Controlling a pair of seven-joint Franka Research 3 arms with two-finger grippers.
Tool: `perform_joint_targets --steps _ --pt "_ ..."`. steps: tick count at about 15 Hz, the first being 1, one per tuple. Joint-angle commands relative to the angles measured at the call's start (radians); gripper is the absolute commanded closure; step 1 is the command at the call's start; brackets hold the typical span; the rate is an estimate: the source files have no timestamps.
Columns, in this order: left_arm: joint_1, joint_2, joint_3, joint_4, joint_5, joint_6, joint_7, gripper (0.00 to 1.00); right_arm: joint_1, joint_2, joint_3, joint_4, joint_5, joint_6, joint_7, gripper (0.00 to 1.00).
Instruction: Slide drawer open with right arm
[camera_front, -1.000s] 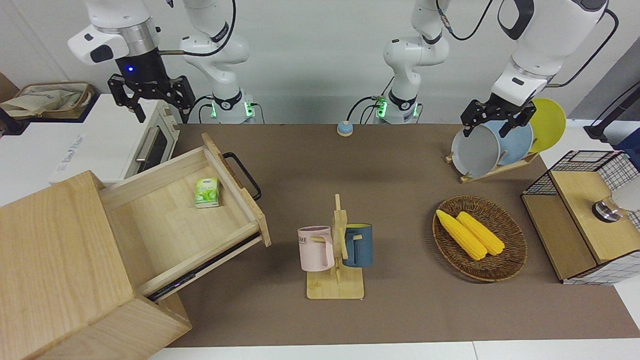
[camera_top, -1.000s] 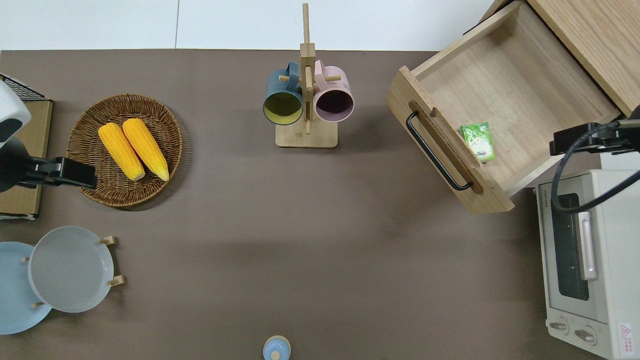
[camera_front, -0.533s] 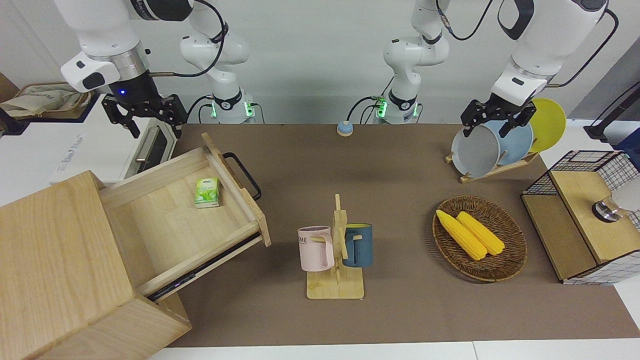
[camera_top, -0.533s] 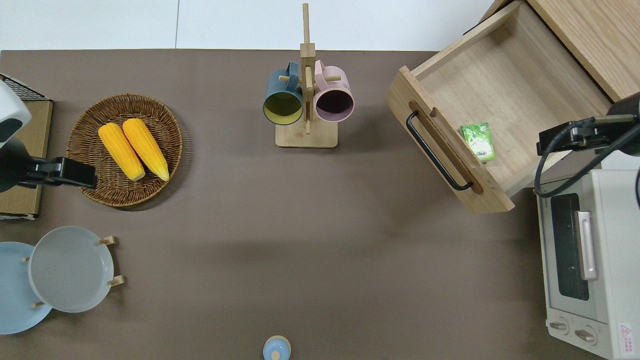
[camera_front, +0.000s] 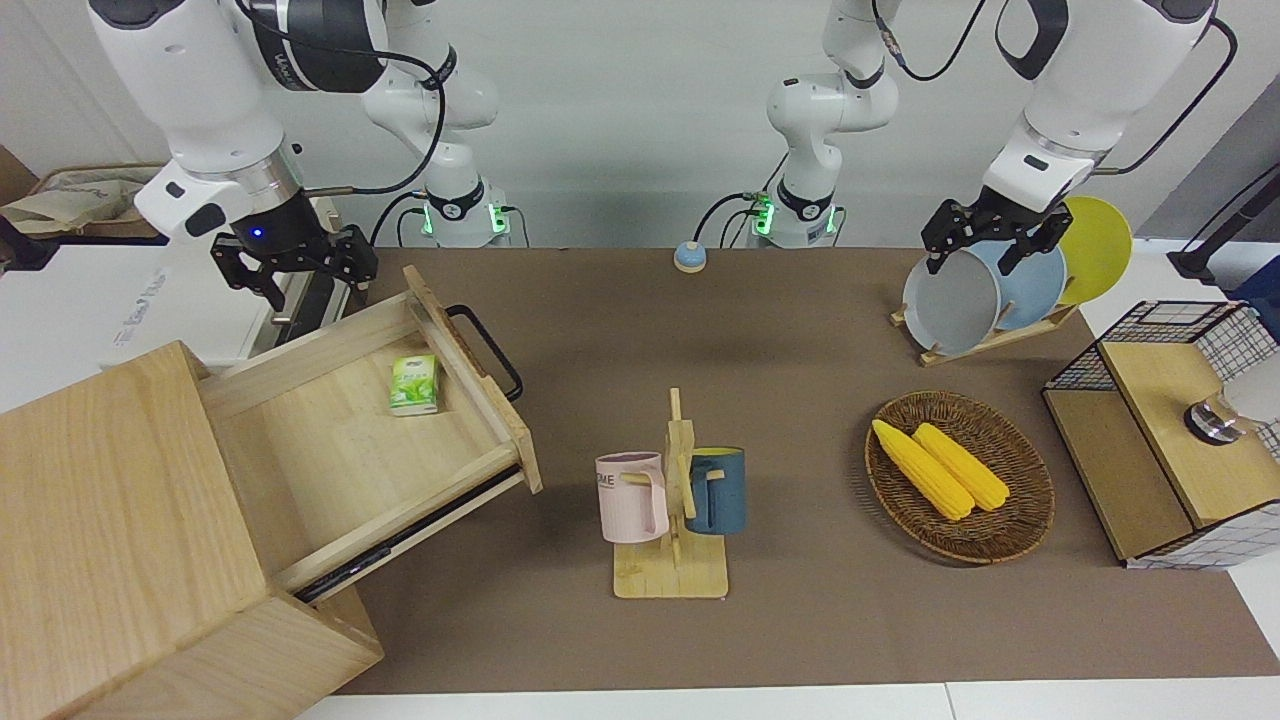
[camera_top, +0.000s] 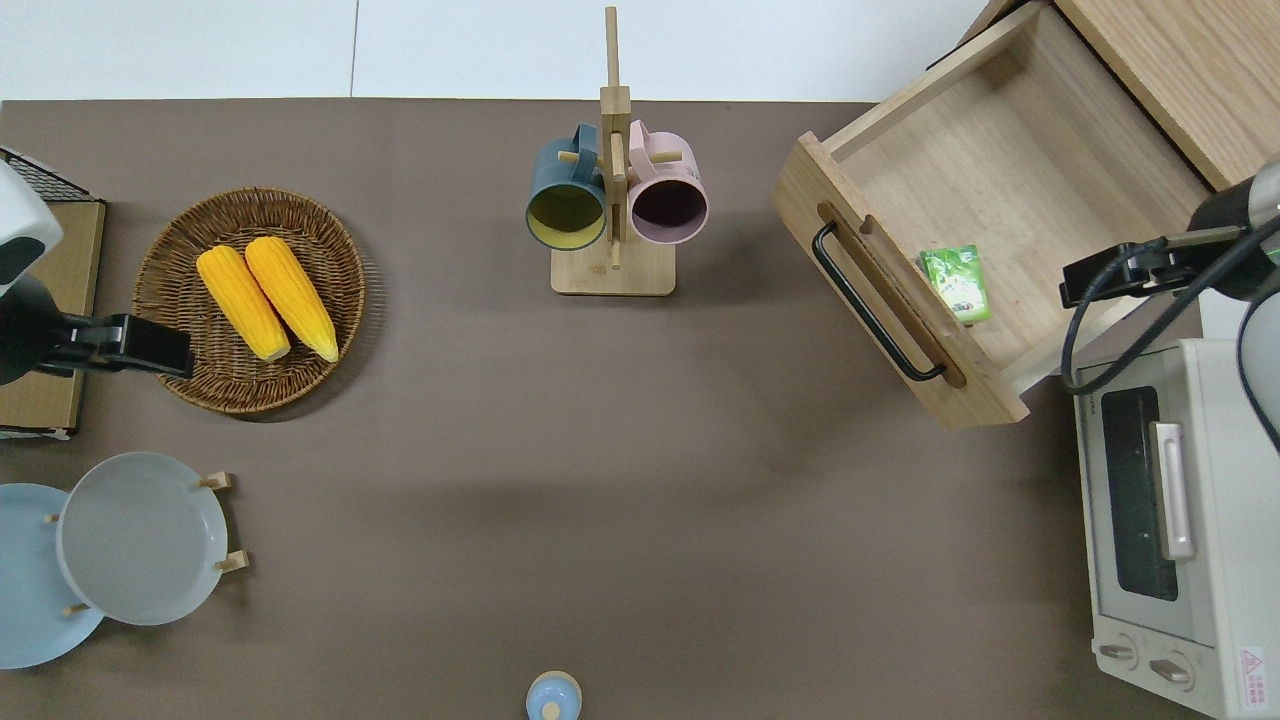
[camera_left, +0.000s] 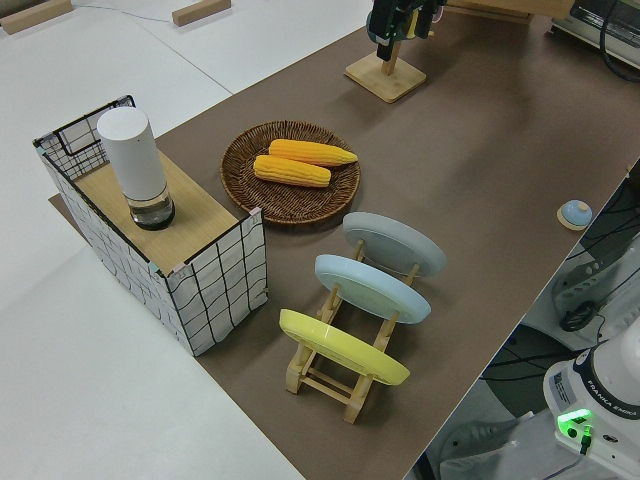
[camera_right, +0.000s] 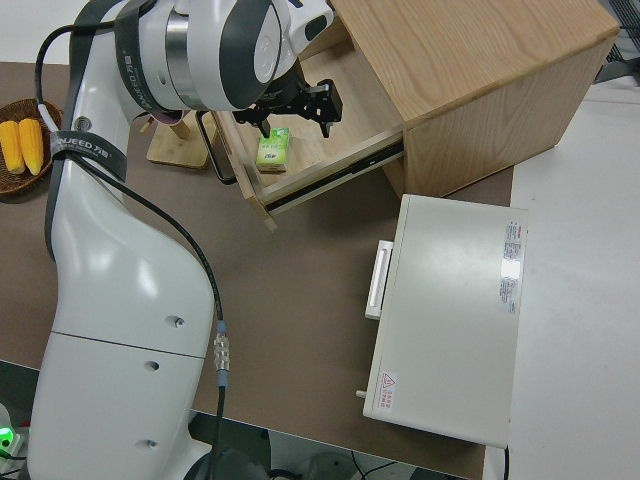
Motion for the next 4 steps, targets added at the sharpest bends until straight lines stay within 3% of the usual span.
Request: perform_joint_targets --steps 1,4 --pt "-0.007 -0.004 0.000 0.009 0.018 -0.018 -0.010 0.01 -0.016 0.000 0.009 -0.001 0.022 0.026 0.044 0.015" --pt "-0.007 -0.004 0.000 0.009 0.018 -0.018 -0.010 0.01 -0.019 0.000 0.007 -0.002 0.024 0.026 0.050 0.015"
